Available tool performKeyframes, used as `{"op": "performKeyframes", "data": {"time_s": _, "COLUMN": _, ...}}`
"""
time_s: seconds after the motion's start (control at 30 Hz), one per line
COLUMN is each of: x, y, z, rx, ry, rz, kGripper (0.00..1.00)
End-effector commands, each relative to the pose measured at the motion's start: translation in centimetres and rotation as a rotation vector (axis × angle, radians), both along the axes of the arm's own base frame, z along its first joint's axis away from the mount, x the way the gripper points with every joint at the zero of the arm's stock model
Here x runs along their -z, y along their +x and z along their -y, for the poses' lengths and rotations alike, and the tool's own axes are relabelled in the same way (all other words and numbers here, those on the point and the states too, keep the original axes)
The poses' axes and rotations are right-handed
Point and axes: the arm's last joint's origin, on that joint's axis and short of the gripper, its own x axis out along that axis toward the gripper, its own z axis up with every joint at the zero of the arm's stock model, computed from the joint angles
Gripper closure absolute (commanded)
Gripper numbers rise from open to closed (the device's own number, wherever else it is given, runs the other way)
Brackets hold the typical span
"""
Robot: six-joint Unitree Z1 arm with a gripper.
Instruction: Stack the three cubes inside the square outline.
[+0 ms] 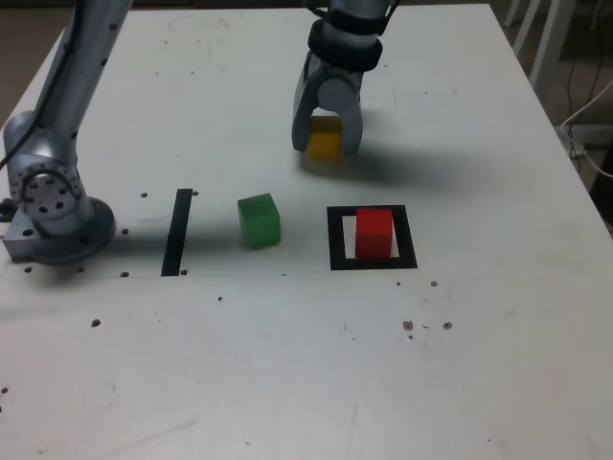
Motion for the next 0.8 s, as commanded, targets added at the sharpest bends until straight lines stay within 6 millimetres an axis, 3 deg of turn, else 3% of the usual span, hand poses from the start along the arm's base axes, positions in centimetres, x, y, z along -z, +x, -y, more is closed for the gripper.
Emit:
{"op": "performKeyframes", "data": {"time_s": 0.0, "x": -0.8, "y": -0.1, "z": 0.6, "rx": 0.006, "ry": 0.012, "rz": 0.009, "kGripper": 0.7}}
{"op": "performKeyframes", "data": {"time_s": 0.2, "x": -2.6, "y": 0.1, "z": 3.2, "rx": 0.038, "ry": 0.042, "rz": 0.023, "kGripper": 0.7}}
{"op": "performKeyframes", "data": {"time_s": 0.77, "x": -7.6, "y": 1.0, "z": 13.2, "rx": 0.14, "ry": 0.042, "rz": 0.096, "kGripper": 0.7}}
